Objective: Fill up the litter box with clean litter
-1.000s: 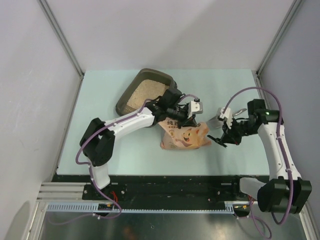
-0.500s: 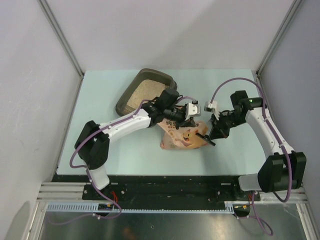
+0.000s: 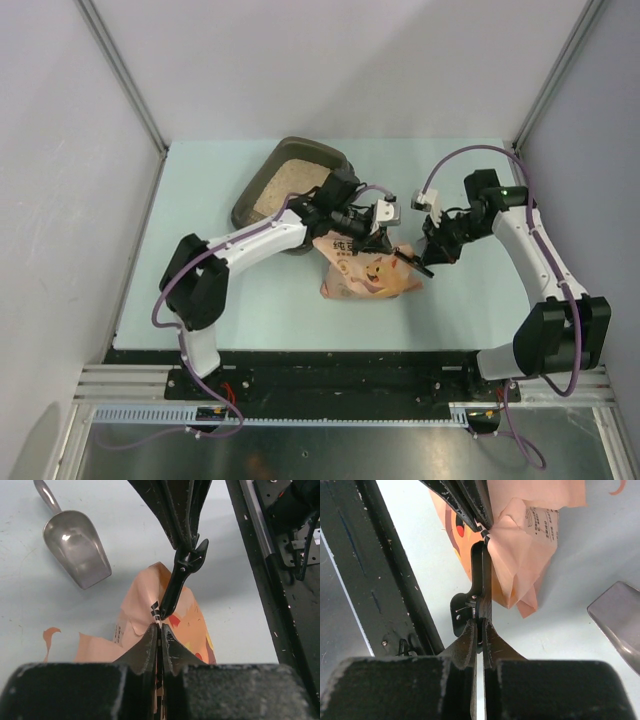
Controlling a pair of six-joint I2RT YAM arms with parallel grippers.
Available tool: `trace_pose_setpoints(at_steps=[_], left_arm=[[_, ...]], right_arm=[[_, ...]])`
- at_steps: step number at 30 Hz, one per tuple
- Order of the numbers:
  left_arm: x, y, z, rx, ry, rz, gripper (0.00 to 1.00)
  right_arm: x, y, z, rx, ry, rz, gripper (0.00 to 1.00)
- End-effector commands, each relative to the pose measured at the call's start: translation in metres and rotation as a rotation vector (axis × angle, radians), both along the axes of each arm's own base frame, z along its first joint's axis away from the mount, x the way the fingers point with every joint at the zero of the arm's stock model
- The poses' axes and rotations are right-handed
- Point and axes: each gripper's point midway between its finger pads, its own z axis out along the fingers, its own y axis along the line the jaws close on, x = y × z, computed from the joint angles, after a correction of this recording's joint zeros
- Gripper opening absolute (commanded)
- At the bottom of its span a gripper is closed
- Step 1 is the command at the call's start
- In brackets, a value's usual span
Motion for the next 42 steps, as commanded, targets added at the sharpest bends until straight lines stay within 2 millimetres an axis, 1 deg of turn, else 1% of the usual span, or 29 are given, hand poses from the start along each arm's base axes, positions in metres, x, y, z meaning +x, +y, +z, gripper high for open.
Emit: trace_pose_setpoints(at_steps=[1,2,3,5,6,9,11,14,17,21,25,27,28,30,31,33,34,35,37,38,39,40,41,42], left_arm=[[-0.021,-0.002,0.002,-0.003,0.118,-0.087,0.13],[-0.021,-0.002,0.001,0.0,0.124,-0.087,0.16],[-0.021,-0.002,0.0,0.002,0.128,-0.09,0.26],[-0.024,0.0,0.001,-0.002,0.136,-0.102,0.33],[-0.024,0.001,0.001,-0.004,0.139,-0.106,0.38],[-0.028,0.003,0.0,-0.007,0.152,-0.124,0.45],[-0.026,0.003,-0.003,-0.002,0.156,-0.123,0.48],[-0.024,0.0,-0.005,0.001,0.162,-0.12,0.5],[-0.019,-0.002,-0.007,0.008,0.156,-0.106,0.5],[-0.016,-0.005,-0.005,0.002,0.161,-0.107,0.5],[-0.014,-0.007,-0.006,-0.001,0.176,-0.109,0.48],[-0.016,-0.008,-0.004,-0.007,0.184,-0.117,0.41],[-0.014,-0.009,-0.005,-0.008,0.189,-0.116,0.34],[-0.016,-0.009,-0.004,-0.014,0.196,-0.127,0.26],[-0.016,-0.009,-0.003,-0.014,0.201,-0.127,0.18],[-0.016,-0.01,-0.003,-0.018,0.203,-0.133,0.1],[-0.016,-0.01,-0.003,-0.018,0.202,-0.133,0.03],[-0.016,-0.01,-0.004,-0.015,0.199,-0.13,0.01],[-0.013,-0.01,-0.005,-0.009,0.191,-0.119,0.0],[-0.012,-0.01,-0.005,-0.007,0.184,-0.114,0.0],[-0.01,-0.01,-0.005,-0.005,0.179,-0.108,0.0],[-0.009,-0.01,-0.007,-0.002,0.172,-0.102,0.0],[-0.008,-0.01,-0.006,0.001,0.169,-0.096,0.0],[-0.007,-0.009,-0.007,0.003,0.167,-0.094,0.0]], right_arm=[[0.027,0.0,0.012,-0.019,-0.099,-0.021,0.0],[0.029,0.001,0.012,-0.018,-0.101,-0.021,0.0],[0.031,0.001,0.01,-0.019,-0.093,-0.023,0.0],[0.034,0.003,0.012,-0.012,-0.097,-0.025,0.0],[0.036,0.003,0.011,-0.011,-0.093,-0.028,0.0],[0.04,0.006,0.017,0.007,-0.102,-0.021,0.0],[0.038,0.009,0.018,0.022,-0.094,0.0,0.0],[0.038,0.012,0.021,0.037,-0.098,0.02,0.0],[0.031,0.018,0.028,0.077,-0.094,0.058,0.0],[0.026,0.023,0.028,0.094,-0.077,0.074,0.0],[0.022,0.021,0.029,0.114,-0.054,0.074,0.0],[0.023,0.021,0.027,0.113,-0.049,0.072,0.0],[0.024,0.02,0.027,0.116,-0.047,0.067,0.0],[0.028,0.02,0.026,0.117,-0.049,0.058,0.0],[0.029,0.019,0.025,0.118,-0.047,0.052,0.0],[0.031,0.018,0.024,0.116,-0.048,0.052,0.0],[0.031,0.017,0.023,0.113,-0.048,0.05,0.0],[0.032,0.016,0.023,0.108,-0.054,0.047,0.08],[0.038,0.012,0.028,0.106,-0.082,0.015,0.23],[0.045,0.003,0.031,0.107,-0.086,-0.045,0.36],[0.06,-0.002,0.04,0.113,-0.153,-0.09,0.41],[0.065,-0.004,0.046,0.131,-0.151,-0.133,0.45],[0.07,-0.016,0.051,0.137,-0.18,-0.168,0.53],[0.068,-0.017,0.055,0.155,-0.192,-0.162,0.56]])
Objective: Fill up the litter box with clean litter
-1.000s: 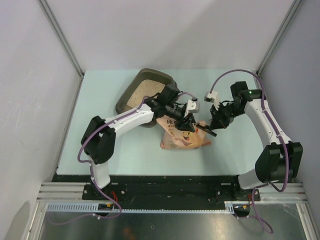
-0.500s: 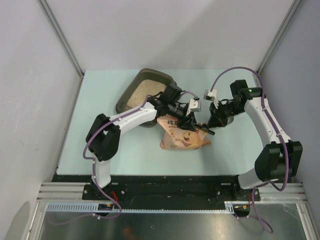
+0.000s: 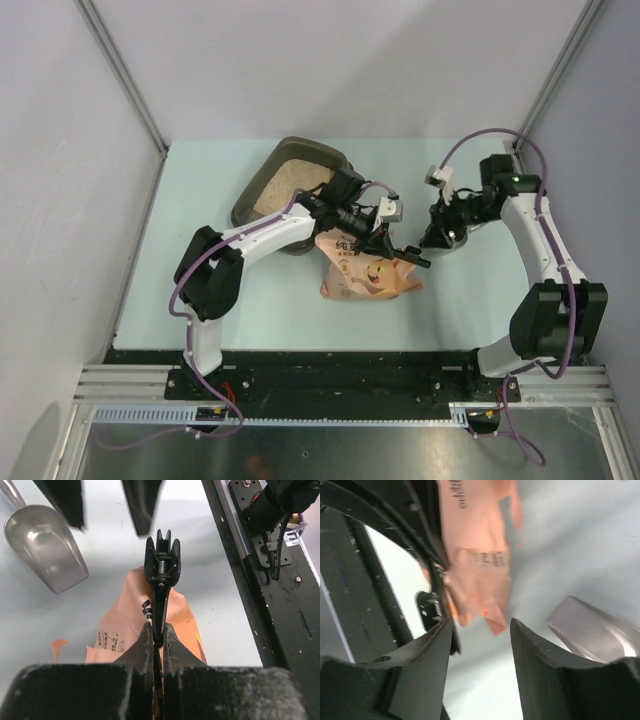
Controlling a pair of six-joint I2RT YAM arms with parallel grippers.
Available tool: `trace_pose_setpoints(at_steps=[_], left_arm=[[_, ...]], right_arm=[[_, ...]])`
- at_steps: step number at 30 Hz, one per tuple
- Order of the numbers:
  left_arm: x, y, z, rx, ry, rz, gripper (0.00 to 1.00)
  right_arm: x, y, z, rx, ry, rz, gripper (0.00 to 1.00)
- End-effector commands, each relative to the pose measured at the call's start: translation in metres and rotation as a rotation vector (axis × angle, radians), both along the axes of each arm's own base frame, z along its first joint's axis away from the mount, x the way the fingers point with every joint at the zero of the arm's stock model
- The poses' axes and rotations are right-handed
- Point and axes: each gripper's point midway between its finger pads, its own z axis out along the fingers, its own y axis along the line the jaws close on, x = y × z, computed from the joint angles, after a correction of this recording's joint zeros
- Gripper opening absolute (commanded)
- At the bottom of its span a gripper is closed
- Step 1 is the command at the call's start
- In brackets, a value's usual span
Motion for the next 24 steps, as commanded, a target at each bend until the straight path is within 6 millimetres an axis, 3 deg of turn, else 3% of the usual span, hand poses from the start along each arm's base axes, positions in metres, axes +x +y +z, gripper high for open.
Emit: trace_pose_setpoints(at_steps=[1,7,8,16,24], left_arm=[[-0.001,-0.003,0.007,-0.002,0.008,-0.007,0.0],[0.002,-0.003,0.008,0.003,-0.001,0.006,0.0],[0.003,-0.003,0.007,0.004,-0.001,0.008,0.0],[0.005,-0.006,0.009,-0.001,0.002,0.007,0.0],[0.005,-0.004,0.008,0.006,0.01,0.013,0.0]], right_arm=[[0.023,-0.018,0.044,0.051,-0.179,-0.094,0.57],[-0.019,-0.005,0.025,0.057,-0.109,0.105,0.62],[-0.024,-0.001,0.022,0.054,-0.099,0.135,0.67],[-0.015,0.015,0.016,0.044,-0.144,0.145,0.72],[-0.008,0.019,0.004,0.007,-0.138,0.128,0.65]])
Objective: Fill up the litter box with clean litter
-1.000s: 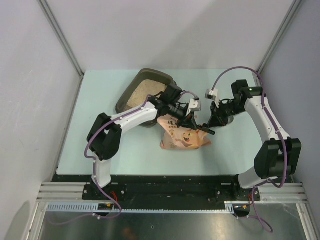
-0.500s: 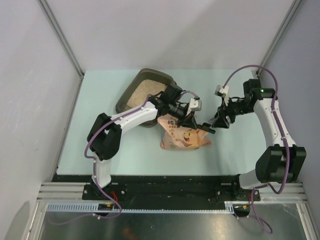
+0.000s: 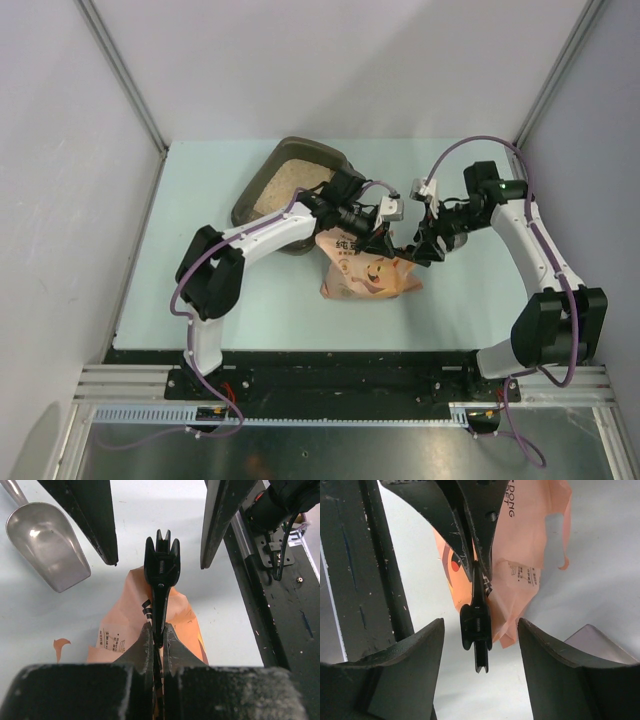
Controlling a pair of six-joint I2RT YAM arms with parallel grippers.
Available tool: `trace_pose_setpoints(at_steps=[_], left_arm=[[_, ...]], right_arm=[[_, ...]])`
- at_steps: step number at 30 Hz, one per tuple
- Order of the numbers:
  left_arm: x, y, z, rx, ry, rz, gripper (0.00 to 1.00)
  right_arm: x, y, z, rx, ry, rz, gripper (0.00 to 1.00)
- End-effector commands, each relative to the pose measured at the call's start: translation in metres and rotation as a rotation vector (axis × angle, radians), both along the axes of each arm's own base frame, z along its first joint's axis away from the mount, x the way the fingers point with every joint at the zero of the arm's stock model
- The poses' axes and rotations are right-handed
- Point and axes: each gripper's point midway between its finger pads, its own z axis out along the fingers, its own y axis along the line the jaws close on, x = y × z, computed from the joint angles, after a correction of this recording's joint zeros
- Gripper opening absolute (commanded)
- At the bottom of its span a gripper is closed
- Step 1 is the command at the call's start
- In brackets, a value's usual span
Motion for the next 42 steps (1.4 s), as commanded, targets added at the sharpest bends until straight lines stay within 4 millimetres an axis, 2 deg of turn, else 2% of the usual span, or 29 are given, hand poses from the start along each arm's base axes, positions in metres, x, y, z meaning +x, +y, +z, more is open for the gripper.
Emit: trace_pose_setpoints(at_steps=[1,7,17,21,23,24,25,26,27,29,31,33,34,38,40,42], left_arm=[[0.001,-0.004,0.008,-0.007,0.013,0.003,0.0],[0.003,-0.005,0.01,-0.009,0.011,0.007,0.0],[0.004,-0.006,0.011,-0.009,0.017,0.01,0.0],[0.004,-0.006,0.011,-0.009,0.019,0.01,0.0],[0.005,-0.007,0.011,-0.01,0.019,0.012,0.0],[0.006,-0.007,0.01,-0.004,0.015,0.019,0.02],[0.007,-0.008,0.01,-0.002,0.012,0.024,0.09],[0.008,-0.007,0.011,0.001,0.015,0.034,0.29],[0.009,-0.007,0.01,0.003,0.013,0.038,0.36],[0.011,-0.005,0.01,0.008,0.014,0.048,0.46],[0.014,0.0,0.011,0.009,0.016,0.059,0.48],[0.016,0.005,0.01,0.011,0.019,0.068,0.49],[0.019,0.009,0.01,0.013,0.018,0.079,0.48],[0.024,0.015,0.005,0.022,0.015,0.095,0.4],[0.025,0.015,0.003,0.025,0.018,0.095,0.36],[0.024,0.013,0.003,0.018,0.034,0.085,0.27]], right_arm=[[0.009,0.002,0.0,-0.009,-0.037,-0.014,0.63],[0.005,0.002,-0.004,-0.029,-0.038,0.005,0.58],[-0.001,0.005,-0.008,-0.039,-0.03,0.023,0.55],[0.0,0.005,-0.009,-0.04,-0.03,0.023,0.46],[0.0,0.006,-0.009,-0.036,-0.032,0.026,0.35],[0.0,0.006,-0.008,-0.034,-0.036,0.028,0.24],[0.001,0.007,-0.008,-0.032,-0.038,0.032,0.16],[0.001,0.007,-0.007,-0.029,-0.043,0.031,0.09],[0.0,0.007,-0.006,-0.029,-0.045,0.031,0.0],[-0.001,0.004,-0.004,-0.033,-0.052,0.029,0.0],[-0.007,0.0,0.004,-0.035,-0.061,0.03,0.0],[-0.009,-0.005,0.013,-0.035,-0.076,0.033,0.0],[-0.013,-0.007,0.026,-0.027,-0.077,0.035,0.0],[-0.016,-0.019,0.052,-0.032,-0.129,0.015,0.0],[-0.018,-0.024,0.054,-0.057,-0.145,0.024,0.0],[-0.02,-0.026,0.054,-0.075,-0.166,0.041,0.0]])
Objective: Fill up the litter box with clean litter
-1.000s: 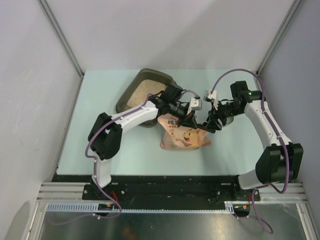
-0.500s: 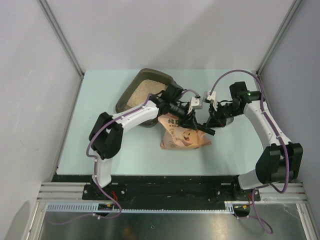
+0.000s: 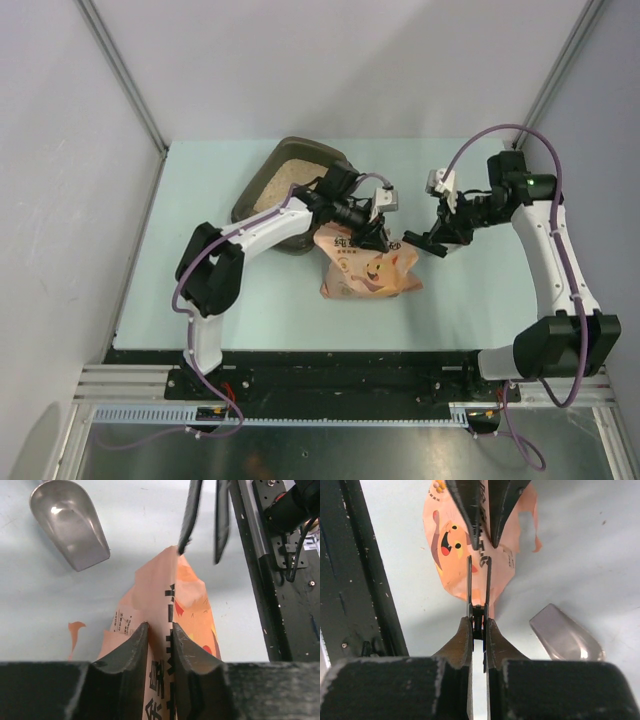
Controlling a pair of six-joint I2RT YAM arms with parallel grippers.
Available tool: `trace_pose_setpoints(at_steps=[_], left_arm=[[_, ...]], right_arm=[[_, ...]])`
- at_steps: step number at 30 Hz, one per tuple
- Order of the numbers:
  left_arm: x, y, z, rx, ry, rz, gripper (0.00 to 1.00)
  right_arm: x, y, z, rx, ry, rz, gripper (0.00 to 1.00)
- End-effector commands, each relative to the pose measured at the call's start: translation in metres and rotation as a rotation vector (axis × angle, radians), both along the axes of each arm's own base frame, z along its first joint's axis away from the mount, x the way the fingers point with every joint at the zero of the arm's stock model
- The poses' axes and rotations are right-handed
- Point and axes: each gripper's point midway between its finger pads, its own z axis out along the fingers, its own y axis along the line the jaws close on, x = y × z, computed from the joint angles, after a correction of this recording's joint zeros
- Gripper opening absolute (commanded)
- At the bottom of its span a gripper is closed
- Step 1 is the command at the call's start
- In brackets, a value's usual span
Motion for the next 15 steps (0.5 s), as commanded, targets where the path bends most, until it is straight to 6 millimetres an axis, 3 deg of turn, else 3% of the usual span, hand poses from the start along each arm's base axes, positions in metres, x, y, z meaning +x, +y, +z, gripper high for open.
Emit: trace_pose_setpoints(at_steps=[1,5,15], left_arm=[[0.0,0.001,0.009,-0.015,0.012,-0.001,0.24],[-0.002,-0.005,0.013,-0.024,0.007,-0.011,0.12],[-0.006,-0.006,0.017,-0.027,-0.007,-0.018,0.03]], right_arm=[[-0.02,-0.002,0.015,-0.025,-0.035,0.056,0.0],[-0.017,0.001,0.003,-0.077,-0.036,0.111,0.0],[0.011,0.005,-0.004,-0.148,-0.123,0.119,0.0]])
